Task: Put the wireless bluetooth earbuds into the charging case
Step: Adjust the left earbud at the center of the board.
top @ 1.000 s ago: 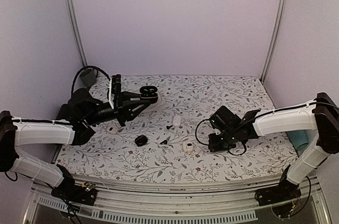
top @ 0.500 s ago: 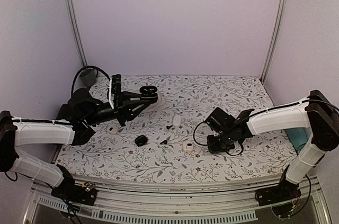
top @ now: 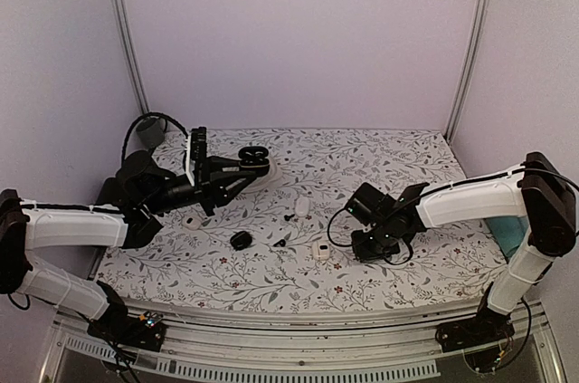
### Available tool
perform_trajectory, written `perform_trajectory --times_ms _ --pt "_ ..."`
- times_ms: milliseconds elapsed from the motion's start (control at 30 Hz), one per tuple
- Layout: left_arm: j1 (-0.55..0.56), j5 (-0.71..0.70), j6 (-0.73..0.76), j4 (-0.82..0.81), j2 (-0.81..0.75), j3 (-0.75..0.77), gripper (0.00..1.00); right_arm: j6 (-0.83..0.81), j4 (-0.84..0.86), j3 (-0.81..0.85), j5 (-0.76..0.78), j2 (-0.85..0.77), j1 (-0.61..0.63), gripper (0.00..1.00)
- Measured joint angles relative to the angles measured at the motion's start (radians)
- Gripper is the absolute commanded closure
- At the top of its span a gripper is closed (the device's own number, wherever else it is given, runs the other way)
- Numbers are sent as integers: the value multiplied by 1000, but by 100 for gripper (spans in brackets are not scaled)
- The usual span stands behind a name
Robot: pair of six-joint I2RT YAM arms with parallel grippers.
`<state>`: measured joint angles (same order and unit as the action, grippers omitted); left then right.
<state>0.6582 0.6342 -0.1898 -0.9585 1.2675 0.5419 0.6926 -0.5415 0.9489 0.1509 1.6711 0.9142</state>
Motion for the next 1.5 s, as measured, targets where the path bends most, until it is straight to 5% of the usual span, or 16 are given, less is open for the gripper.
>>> perform_trajectory --times_ms 1500 --pt "0 -16 3 8 -15 0 100 37 98 -26 -74 24 -57 58"
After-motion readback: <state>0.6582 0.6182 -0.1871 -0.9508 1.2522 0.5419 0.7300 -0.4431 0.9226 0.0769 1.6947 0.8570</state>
